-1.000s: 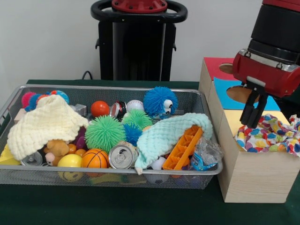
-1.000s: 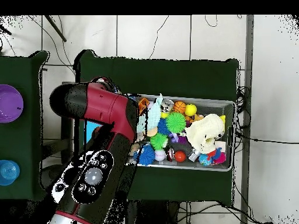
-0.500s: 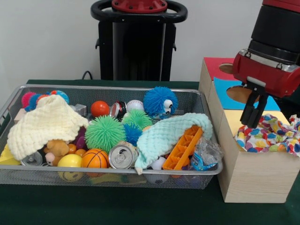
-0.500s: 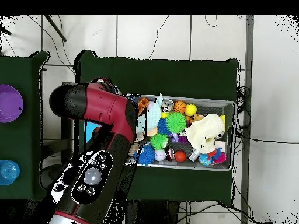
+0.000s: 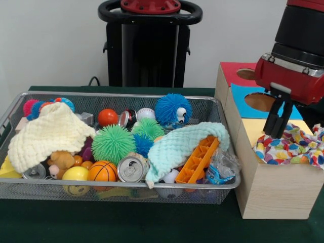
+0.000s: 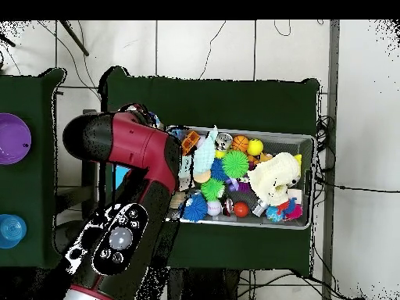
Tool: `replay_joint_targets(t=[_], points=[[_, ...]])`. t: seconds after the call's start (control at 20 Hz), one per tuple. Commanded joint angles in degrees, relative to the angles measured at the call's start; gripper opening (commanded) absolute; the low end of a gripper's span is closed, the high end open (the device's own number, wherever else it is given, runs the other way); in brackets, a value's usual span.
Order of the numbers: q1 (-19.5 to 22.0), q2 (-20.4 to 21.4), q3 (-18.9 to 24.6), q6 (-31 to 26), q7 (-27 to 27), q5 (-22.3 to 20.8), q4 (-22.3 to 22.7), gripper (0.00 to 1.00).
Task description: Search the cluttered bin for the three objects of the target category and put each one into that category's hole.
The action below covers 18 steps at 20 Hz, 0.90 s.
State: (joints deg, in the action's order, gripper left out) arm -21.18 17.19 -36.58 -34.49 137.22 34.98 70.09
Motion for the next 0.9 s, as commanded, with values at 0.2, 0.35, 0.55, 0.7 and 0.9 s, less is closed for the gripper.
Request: replay_joint_targets(t=[0.2, 0.35, 0.55, 0.7, 0.9], points=[[-1.06, -0.64, 7.10, 1.97, 15.82, 3.06, 6.01, 0.00], [-1.23, -0.77, 6.85, 2.04, 15.87, 3.29, 6.04, 0.00], [-1.30, -0.61, 7.14, 2.81, 15.26, 3.77, 6.60, 0.00], [-1.25, -0.41, 7.42, 3.27, 14.68, 4.04, 6.99, 0.00], [-1.26, -0.07, 7.69, 3.83, 14.15, 4.22, 7.72, 0.00]])
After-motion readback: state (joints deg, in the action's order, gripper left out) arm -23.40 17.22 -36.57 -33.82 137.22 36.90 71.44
